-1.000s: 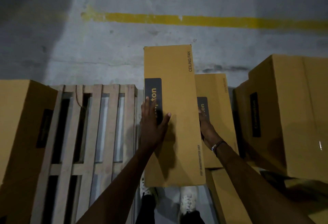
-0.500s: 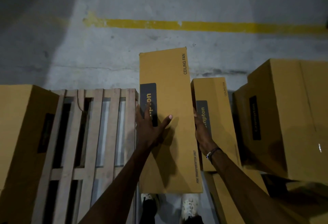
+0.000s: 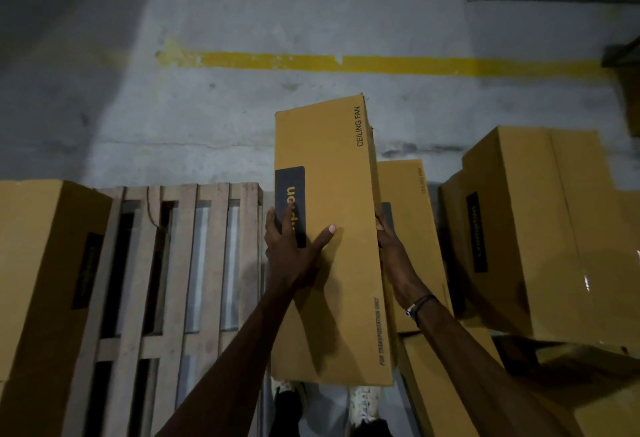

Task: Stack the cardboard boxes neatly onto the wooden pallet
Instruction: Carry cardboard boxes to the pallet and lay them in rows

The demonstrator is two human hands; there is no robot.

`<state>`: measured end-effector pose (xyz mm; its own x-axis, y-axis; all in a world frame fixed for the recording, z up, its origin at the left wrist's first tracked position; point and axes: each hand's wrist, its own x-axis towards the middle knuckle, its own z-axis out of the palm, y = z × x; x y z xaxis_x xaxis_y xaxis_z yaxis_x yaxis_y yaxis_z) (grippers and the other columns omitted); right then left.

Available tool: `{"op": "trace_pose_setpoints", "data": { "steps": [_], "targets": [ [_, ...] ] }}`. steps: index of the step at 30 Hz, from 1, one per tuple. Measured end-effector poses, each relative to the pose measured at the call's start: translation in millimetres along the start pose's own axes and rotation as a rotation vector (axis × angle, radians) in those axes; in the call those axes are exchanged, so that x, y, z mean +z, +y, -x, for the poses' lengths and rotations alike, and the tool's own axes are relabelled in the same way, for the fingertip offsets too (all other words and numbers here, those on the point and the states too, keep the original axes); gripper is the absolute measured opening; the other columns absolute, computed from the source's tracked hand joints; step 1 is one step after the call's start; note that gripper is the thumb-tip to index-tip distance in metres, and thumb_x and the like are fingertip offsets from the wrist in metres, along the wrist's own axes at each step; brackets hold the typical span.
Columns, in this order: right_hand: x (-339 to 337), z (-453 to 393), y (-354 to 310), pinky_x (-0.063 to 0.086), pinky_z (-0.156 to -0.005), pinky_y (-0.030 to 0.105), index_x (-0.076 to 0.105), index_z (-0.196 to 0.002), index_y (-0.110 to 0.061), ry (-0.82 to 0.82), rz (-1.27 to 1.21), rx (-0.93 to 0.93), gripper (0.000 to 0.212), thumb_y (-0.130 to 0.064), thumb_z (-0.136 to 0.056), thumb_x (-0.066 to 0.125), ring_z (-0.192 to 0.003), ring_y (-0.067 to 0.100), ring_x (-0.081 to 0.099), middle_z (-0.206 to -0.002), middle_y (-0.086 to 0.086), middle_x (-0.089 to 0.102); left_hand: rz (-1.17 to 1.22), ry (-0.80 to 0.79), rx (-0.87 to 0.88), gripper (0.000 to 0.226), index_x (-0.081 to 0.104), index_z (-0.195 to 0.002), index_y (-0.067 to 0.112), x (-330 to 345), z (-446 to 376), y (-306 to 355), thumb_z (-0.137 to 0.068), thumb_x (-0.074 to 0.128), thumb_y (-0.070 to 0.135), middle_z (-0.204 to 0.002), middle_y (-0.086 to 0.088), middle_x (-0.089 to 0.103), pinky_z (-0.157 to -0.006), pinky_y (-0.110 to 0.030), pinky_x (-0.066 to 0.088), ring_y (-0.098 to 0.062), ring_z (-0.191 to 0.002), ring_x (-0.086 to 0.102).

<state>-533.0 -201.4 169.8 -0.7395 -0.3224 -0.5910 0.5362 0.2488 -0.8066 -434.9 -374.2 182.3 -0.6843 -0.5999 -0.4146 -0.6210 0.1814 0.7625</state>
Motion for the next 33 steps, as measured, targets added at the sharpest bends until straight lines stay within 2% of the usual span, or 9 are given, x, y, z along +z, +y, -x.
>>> {"op": "trace_pose_setpoints", "data": {
  "steps": [3,5,10,14,19,22,25,30,33],
  "targets": [
    [1,-1,6,0.045,-0.115,0.053,0.043,-0.154,-0.049,0.052,0.056,-0.047,0.051,-0.06,-0.104,0.047,-0.139,0.02,0.052,-0.158,-0.004,0.049,0.052,-0.044,-0.026,0.118,0.015,-0.164,0.041,-1,-7,-3,-0.068,0.071,0.078,-0.174,-0.002,-0.003,-0.122,-0.063,0.02,-0.032,-0.159,0.005],
    [5,-2,11,0.038,-0.119,0.05,0.041,-0.157,-0.045,0.058,0.106,-0.071,0.061,-0.065,-0.099,0.046,-0.144,0.019,0.045,-0.161,-0.004,0.044,0.076,-0.077,-0.061,0.118,0.015,-0.164,0.041,-2,-10,-9,-0.067,0.072,0.077,-0.174,-0.003,-0.004,-0.122,-0.062,0.021,-0.034,-0.159,0.004],
    [17,-6,25,0.03,-0.124,0.049,0.039,-0.159,-0.04,0.071,0.185,-0.087,0.05,-0.049,-0.11,0.042,-0.15,0.018,0.036,-0.165,-0.004,0.038,0.054,-0.135,-0.126,0.127,0.01,-0.163,0.047,0,-19,-35,-0.058,0.066,0.09,-0.174,0.0,-0.01,-0.122,-0.067,0.017,-0.034,-0.16,-0.001],
    [28,-6,34,0.025,-0.126,0.055,0.039,-0.155,-0.051,0.057,0.25,-0.102,0.058,-0.066,-0.099,0.041,-0.153,0.017,0.03,-0.167,-0.007,0.034,0.028,-0.139,-0.176,0.139,0.004,-0.165,0.041,-4,-24,-43,-0.051,0.065,0.094,-0.173,-0.001,-0.008,-0.123,-0.065,0.018,-0.036,-0.159,0.001],
    [42,-1,33,0.02,-0.114,0.038,0.036,-0.154,-0.055,0.026,0.348,-0.13,0.054,-0.063,-0.102,0.047,-0.149,0.013,0.022,-0.167,-0.011,0.026,-0.069,-0.179,-0.295,0.154,-0.015,-0.164,0.032,2,-24,-25,-0.045,0.053,0.102,-0.172,-0.009,-0.023,-0.121,-0.074,0.004,-0.037,-0.158,-0.016],
    [39,-5,35,0.028,-0.118,0.04,0.039,-0.153,-0.055,0.026,0.298,-0.155,0.057,-0.061,-0.1,0.058,-0.148,0.012,0.029,-0.163,-0.014,0.031,-0.092,-0.189,-0.33,0.157,-0.02,-0.163,0.027,3,-24,-14,-0.046,0.053,0.101,-0.171,-0.012,-0.026,-0.12,-0.076,0.001,-0.038,-0.158,-0.02],
    [27,-16,40,0.04,-0.117,0.041,0.043,-0.152,-0.046,0.14,0.245,-0.17,0.057,-0.053,-0.1,0.063,-0.141,0.008,0.042,-0.156,-0.012,0.039,-0.075,-0.204,-0.332,0.161,-0.022,-0.162,0.027,2,-27,-18,-0.042,0.054,0.103,-0.17,-0.012,-0.028,-0.119,-0.077,0.001,-0.039,-0.157,-0.021],
    [-2,-49,60,0.037,-0.119,0.056,0.035,-0.16,-0.035,0.263,0.262,-0.042,0.074,-0.056,-0.096,0.065,-0.149,0.025,0.038,-0.165,0.001,0.036,-0.04,-0.197,-0.295,0.166,-0.022,-0.162,0.027,-3,-33,-36,-0.036,0.05,0.107,-0.171,-0.011,-0.026,-0.12,-0.076,0.003,-0.038,-0.158,-0.02],
    [-11,-62,66,0.032,-0.124,0.053,0.03,-0.163,-0.028,0.234,0.146,0.059,0.076,-0.048,-0.099,0.067,-0.153,0.026,0.035,-0.168,0.004,0.034,-0.027,-0.194,-0.255,0.165,-0.021,-0.162,0.029,-6,-36,-45,-0.036,0.048,0.109,-0.172,-0.009,-0.024,-0.12,-0.076,0.005,-0.038,-0.158,-0.017]
  ]
}}
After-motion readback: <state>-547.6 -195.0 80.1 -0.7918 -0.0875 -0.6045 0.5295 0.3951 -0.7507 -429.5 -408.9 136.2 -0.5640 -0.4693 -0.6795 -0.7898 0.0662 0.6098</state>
